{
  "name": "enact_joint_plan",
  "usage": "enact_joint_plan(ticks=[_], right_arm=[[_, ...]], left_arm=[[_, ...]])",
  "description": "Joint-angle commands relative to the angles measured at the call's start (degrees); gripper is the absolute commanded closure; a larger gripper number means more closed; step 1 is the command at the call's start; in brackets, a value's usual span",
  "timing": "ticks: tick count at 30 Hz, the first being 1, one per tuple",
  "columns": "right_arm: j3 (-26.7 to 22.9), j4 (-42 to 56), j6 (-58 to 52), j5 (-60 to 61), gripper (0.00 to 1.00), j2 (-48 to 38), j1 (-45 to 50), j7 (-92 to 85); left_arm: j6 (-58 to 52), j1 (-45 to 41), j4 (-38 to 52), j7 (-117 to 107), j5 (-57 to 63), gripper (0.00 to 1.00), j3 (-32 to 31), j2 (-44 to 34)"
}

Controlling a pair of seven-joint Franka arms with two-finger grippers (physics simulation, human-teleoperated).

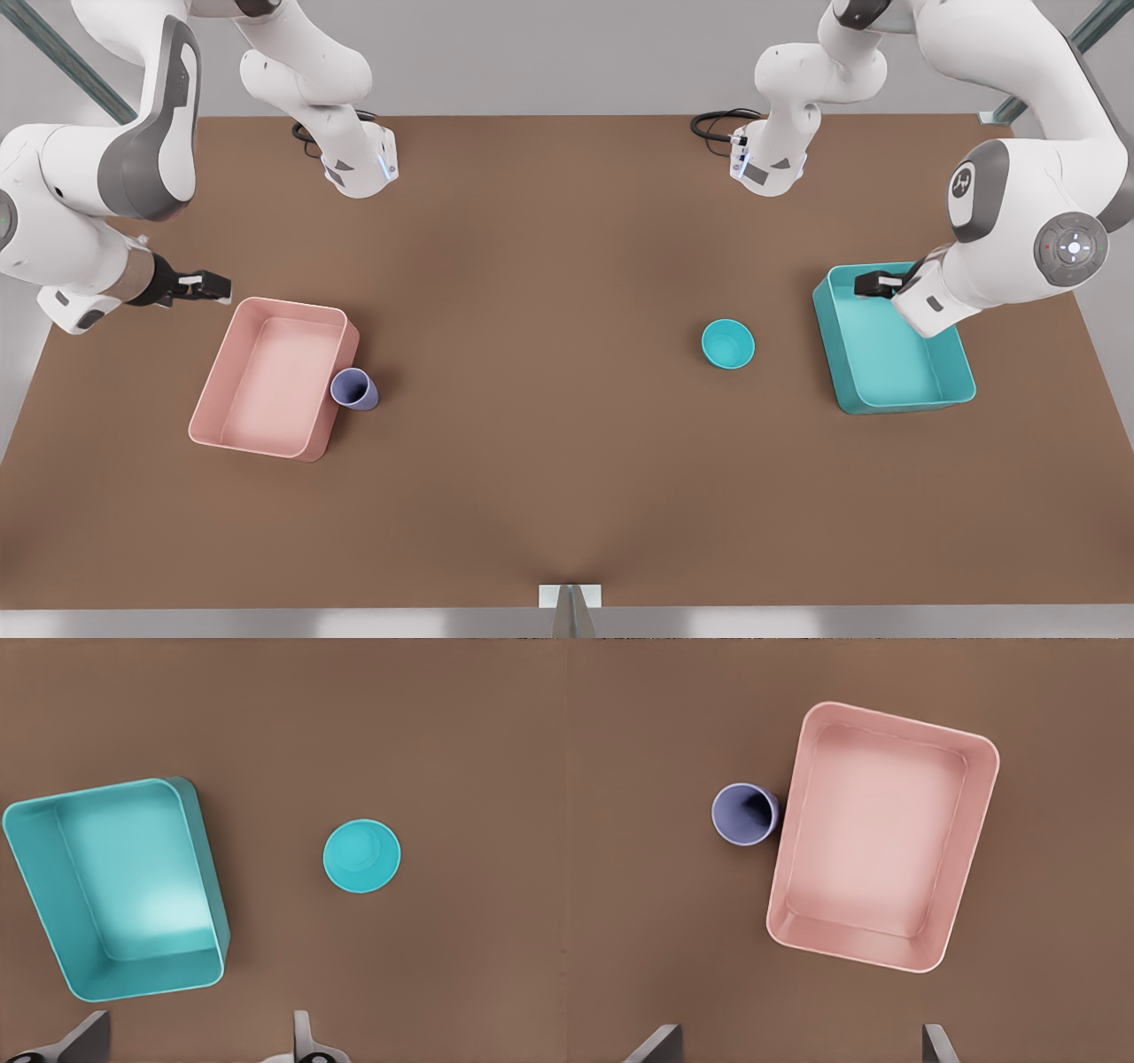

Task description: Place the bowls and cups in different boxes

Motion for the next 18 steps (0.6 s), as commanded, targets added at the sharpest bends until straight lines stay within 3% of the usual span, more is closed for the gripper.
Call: enact_joint_plan(ticks=[1,2,6,9,11,18], right_arm=[[-0.09,0.04,1.09,0.27,0.00,-0.06,0.01,-2.14],[0.00,0.21,1.35,-0.25,0.00,0.64,0.01,-2.23],[0.00,11.64,12.51,0.89,0.00,17.87,8.01,-2.05],[0.09,11.29,17.25,1.33,0.00,22.18,10.12,10.50],[0.00,10.32,19.27,0.98,0.00,23.67,12.93,18.94],[-0.17,0.22,31.32,-0.52,0.00,24.03,15.57,35.47]], left_arm=[[0.67,-0.06,0.02,-2.60,-0.03,0.00,0.00,-0.01],[0.76,-0.06,-0.15,-2.69,-0.20,0.00,0.00,0.86],[12.88,-0.67,-1.47,0.03,-10.49,0.00,-0.26,17.12],[38.46,-2.78,-17.46,3.37,-14.00,0.00,-3.16,17.57],[43.99,-2.26,-21.86,10.40,-15.23,0.00,-3.08,18.35],[44.88,-1.55,-28.19,20.33,-17.26,0.00,-2.81,20.73]])
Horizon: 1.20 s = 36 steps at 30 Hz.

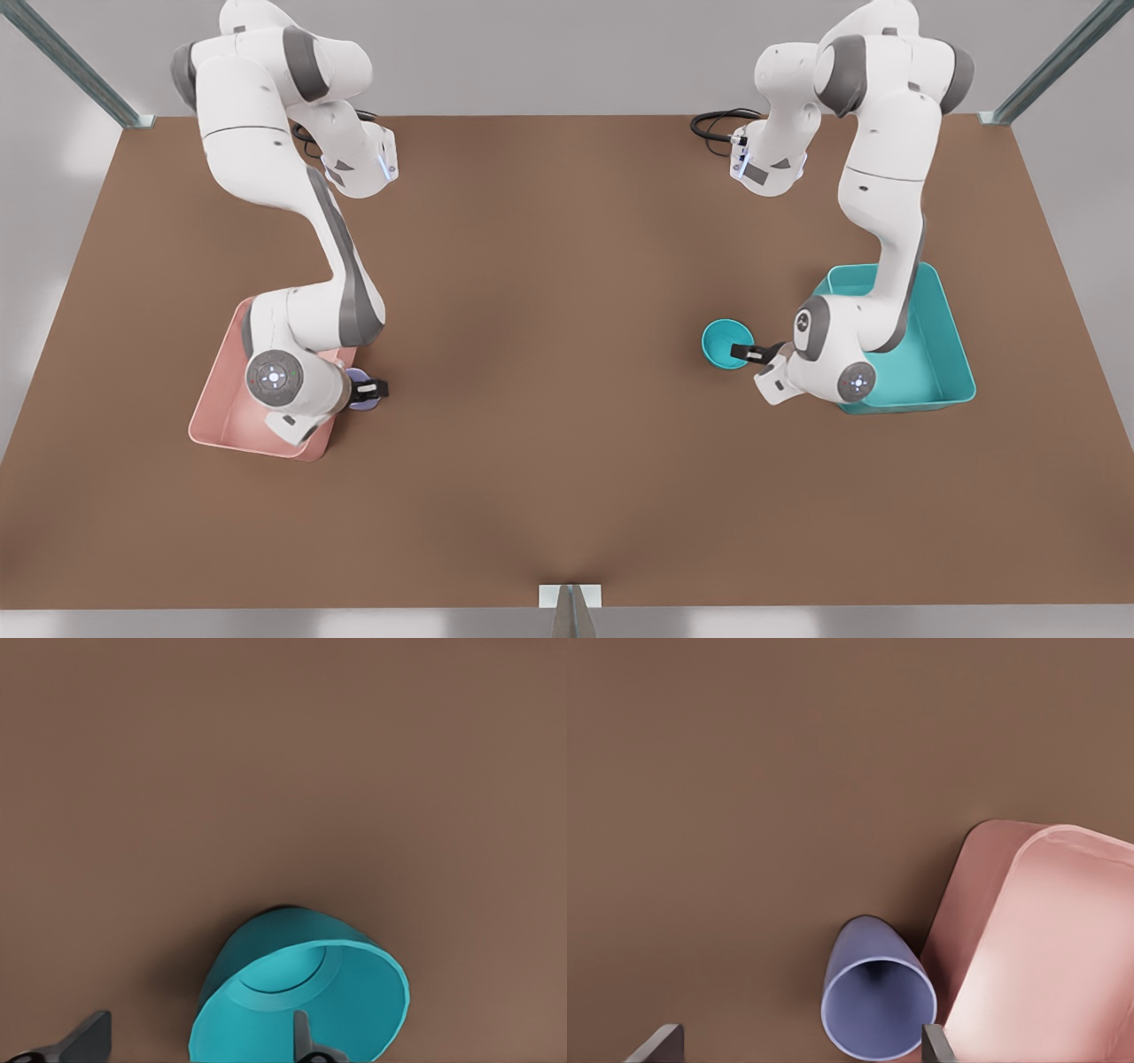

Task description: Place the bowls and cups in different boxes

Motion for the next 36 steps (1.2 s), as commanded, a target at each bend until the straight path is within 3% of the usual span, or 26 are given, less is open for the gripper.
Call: enact_joint_plan(ticks=[1,3,4,5,7,14,18,20,24,29,36], right_arm=[[-0.03,-2.70,9.32,-0.42,0.00,-0.83,0.11,24.10],[0.06,-10.00,14.33,-0.42,0.00,-4.18,0.19,24.19],[0.06,-10.79,14.42,-0.42,0.00,-4.44,0.19,24.19],[0.06,-12.11,15.21,-0.42,0.00,-4.88,0.11,24.19],[0.15,-12.90,16.27,-0.42,0.00,-4.35,0.02,24.27],[0.15,-17.56,16.27,0.19,0.00,-4.62,-0.42,23.57],[0.24,-20.99,17.06,0.11,0.00,-6.81,-0.42,23.31],[0.24,-21.60,17.14,0.19,0.00,-6.64,-0.42,22.87],[0.24,-21.87,18.02,0.19,0.00,-5.67,-0.33,22.60],[0.24,-21.43,18.99,0.11,0.00,-3.12,0.11,22.60],[0.24,-21.17,19.25,0.02,0.00,-1.28,0.46,22.25]], left_arm=[[5.88,0.01,-1.22,14.93,-1.21,0.00,-0.01,0.15],[5.61,0.01,-2.72,15.20,-0.95,0.00,-0.01,0.15],[5.61,0.01,-2.72,15.11,-0.95,0.19,-0.01,0.41],[5.61,0.01,-2.63,14.85,-1.04,0.53,-0.01,0.59],[3.59,0.01,-2.28,14.76,-1.30,0.79,-0.01,0.59],[-1.68,0.18,0.35,13.44,-0.60,0.79,0.34,-0.38],[-14.41,2.73,11.67,5.10,3.44,0.79,9.39,-7.49],[-19.26,4.40,15.38,5.18,3.71,0.79,17.39,-9.17],[-16.98,6.42,14.68,13.00,4.85,0.79,25.83,-9.26],[-3.10,8.09,4.75,18.54,8.28,0.79,26.45,-7.41],[-0.10,8.27,-0.96,18.45,6.26,0.79,26.27,-2.23]])
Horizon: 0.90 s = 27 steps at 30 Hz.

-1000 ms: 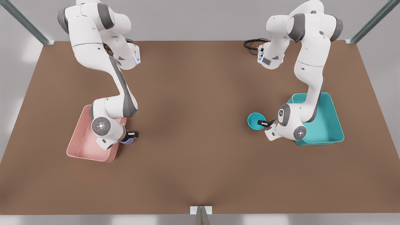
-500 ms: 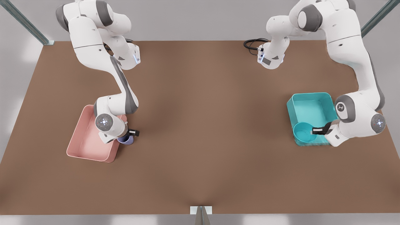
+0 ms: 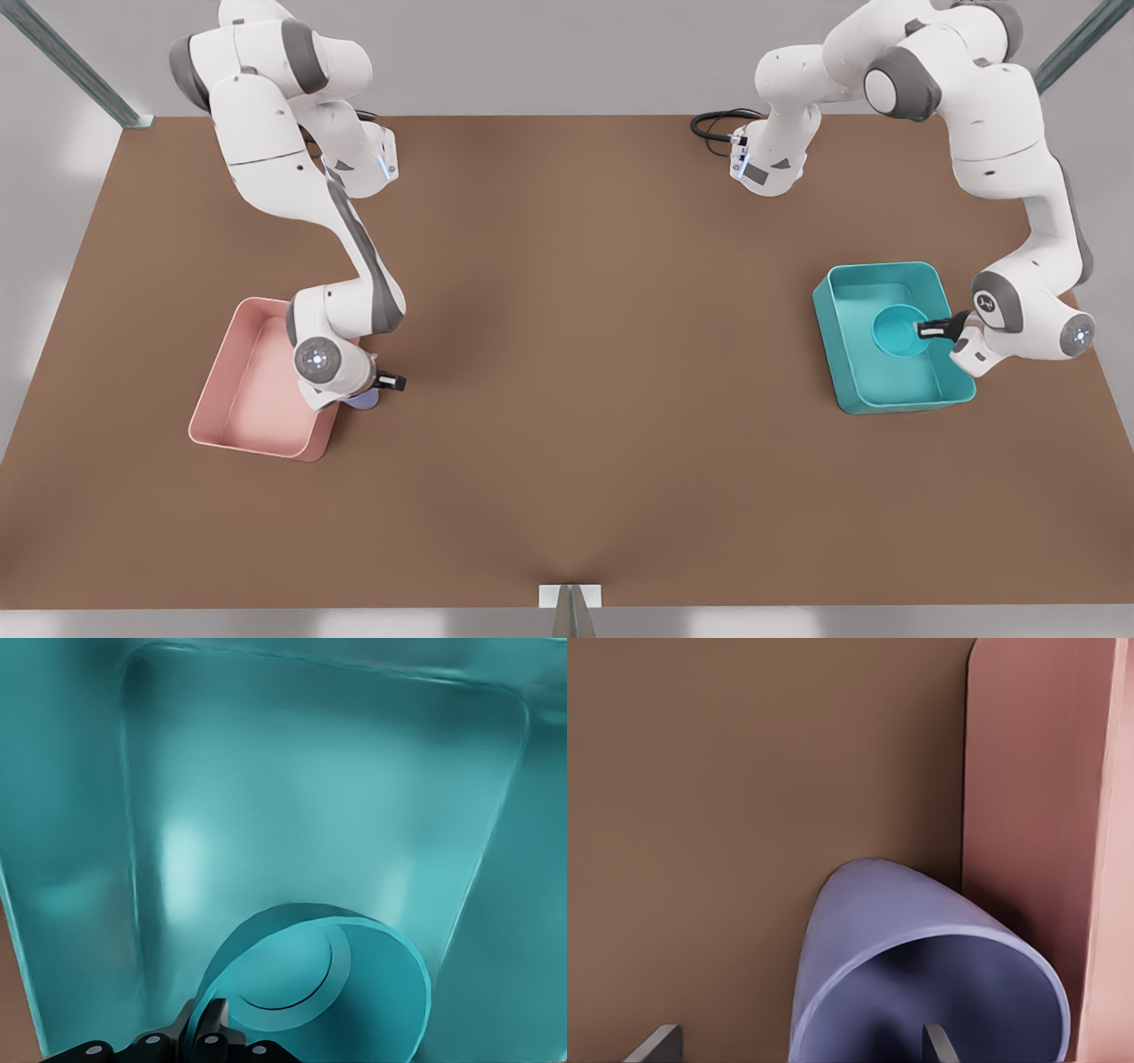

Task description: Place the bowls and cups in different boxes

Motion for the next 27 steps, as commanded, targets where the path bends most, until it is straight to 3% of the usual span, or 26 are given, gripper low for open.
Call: enact_joint_plan(ticks=[1,3,4,6,7,9,13,15,20,24,27], right_arm=[[0.00,0.12,0.41,0.03,0.02,0.08,0.01,2.33],[0.00,0.12,0.50,-0.06,0.34,0.34,0.01,2.16],[0.00,0.21,0.50,-0.15,0.51,0.43,0.01,2.07],[0.00,0.91,0.67,-0.06,0.65,1.31,-0.08,2.07],[0.00,1.17,0.67,-0.06,0.75,1.57,-0.08,2.16],[0.00,1.61,0.41,0.21,0.79,0.61,0.01,2.42],[0.08,5.12,-1.17,0.82,0.79,-1.41,0.01,2.42],[0.52,9.26,-4.95,0.99,0.79,-3.17,-0.52,1.02],[-0.44,12.16,-13.74,1.26,0.79,-9.59,-9.92,-25.17],[-0.53,11.99,-14.18,-0.15,0.79,-5.90,-17.57,-29.75],[-0.44,12.51,-12.07,0.56,0.79,-0.72,-17.84,-28.69]], left_arm=[[3.11,-0.14,-0.78,5.69,-1.26,0.79,-0.05,0.81],[3.02,-0.14,-0.78,5.69,-2.49,0.79,-0.05,1.52],[2.85,-0.14,-0.78,5.69,-2.49,0.28,-0.31,1.52],[2.85,-0.14,-0.78,5.69,-3.63,0.03,-0.49,1.52],[2.76,-0.23,-0.43,5.69,-3.55,0.00,-0.49,1.08],[1.44,-1.10,1.51,5.08,2.07,0.00,0.56,-5.07],[-14.01,-7.07,7.74,-5.10,10.07,0.00,0.66,-17.28],[-20.26,-13.40,11.61,-12.24,14.73,0.00,-7.16,-22.73],[-24.39,-13.59,22.77,-23.75,10.25,0.00,-17.89,-20.55],[-25.72,-13.59,24.53,-23.66,7.54,0.00,-17.98,-17.38],[-27.39,-13.41,25.50,-23.58,6.56,0.00,-17.98,-17.47]])
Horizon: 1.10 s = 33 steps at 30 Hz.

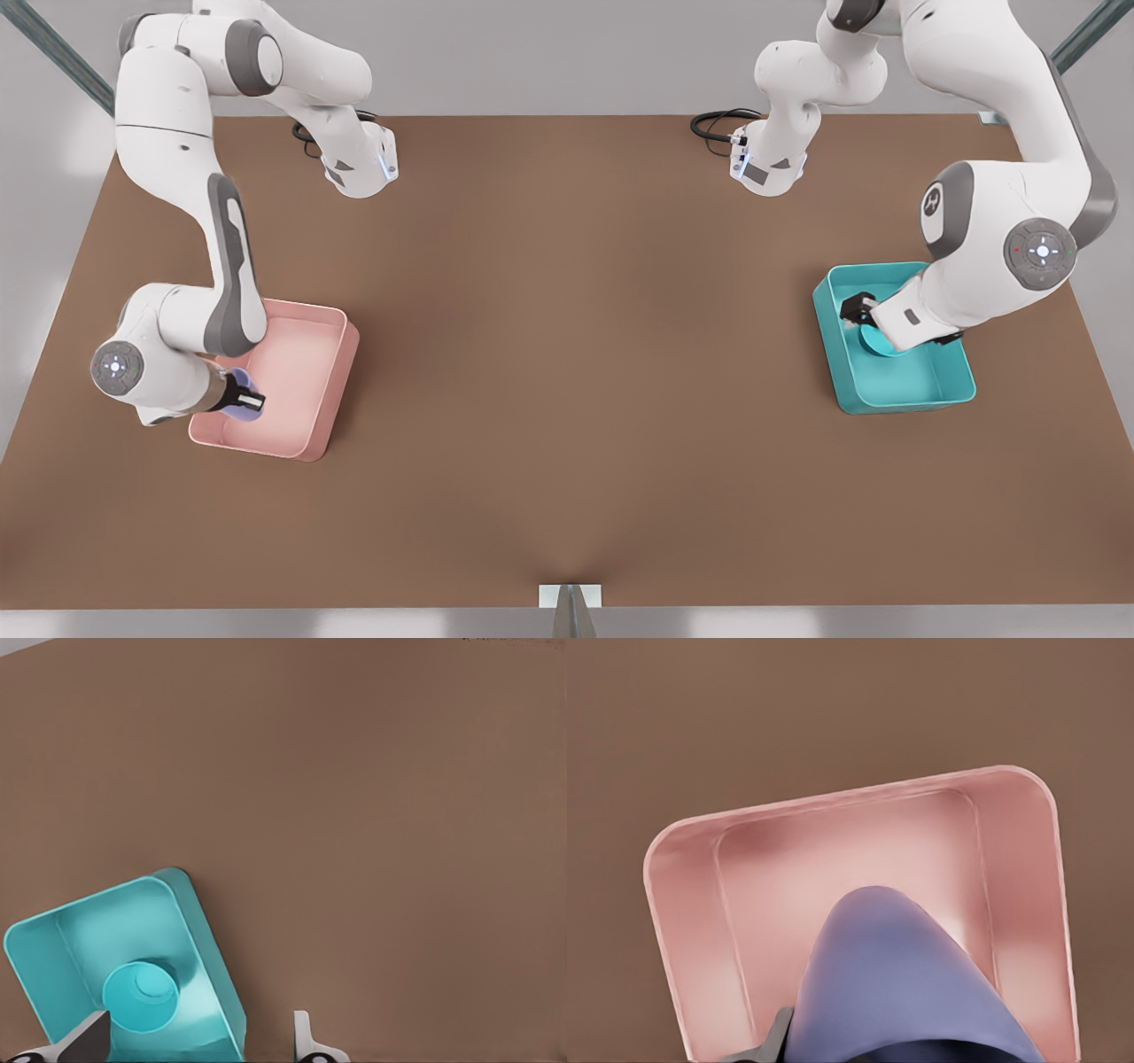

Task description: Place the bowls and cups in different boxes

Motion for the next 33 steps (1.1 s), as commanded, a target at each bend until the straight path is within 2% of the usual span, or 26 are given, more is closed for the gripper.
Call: enact_joint_plan(ticks=[1,10,11,12,18,20,22,28,31,33], right_arm=[[0.17,0.22,0.89,0.17,0.79,2.11,0.12,-16.27],[0.34,2.94,4.85,0.78,0.79,8.70,0.12,-15.48],[0.34,2.94,4.85,0.70,0.59,8.70,0.12,-15.48],[0.34,2.94,4.85,0.61,0.00,8.79,0.03,-15.57],[0.78,4.44,3.53,0.26,0.00,7.03,0.39,-16.71],[0.96,4.44,2.13,0.34,0.00,4.84,0.47,-17.77],[2.98,4.44,-4.46,0.34,0.00,-2.10,0.65,-18.38],[3.42,4.44,-22.83,0.78,0.00,-18.19,0.74,-19.35],[3.33,3.03,-26.44,1.22,0.00,-21.80,1.00,-19.17],[2.98,-1.54,-26.17,1.22,0.00,-27.16,0.91,-16.72]], left_arm=[[-4.38,-0.05,0.31,-13.10,-1.05,0.00,-0.01,-0.02],[-4.73,-0.05,0.31,-13.10,-0.87,0.00,-0.01,0.06],[-4.73,-0.05,0.31,-13.10,-0.87,0.00,-0.01,0.06],[-4.73,-0.05,0.31,-13.10,-0.87,0.00,-0.01,0.06],[-4.73,0.21,0.31,-13.01,-0.78,0.00,0.07,0.06],[-7.81,0.56,2.15,-13.01,-0.78,0.00,-0.02,-0.02],[-8.78,0.48,2.33,-13.10,-0.78,0.00,-0.19,-0.11],[-8.86,0.21,2.42,-13.18,-0.78,0.00,-0.28,-0.11],[-10.27,0.21,2.42,-13.18,-0.87,0.00,-0.28,-0.20],[-10.53,0.21,2.42,-13.18,-0.87,0.00,-0.28,-0.11]])
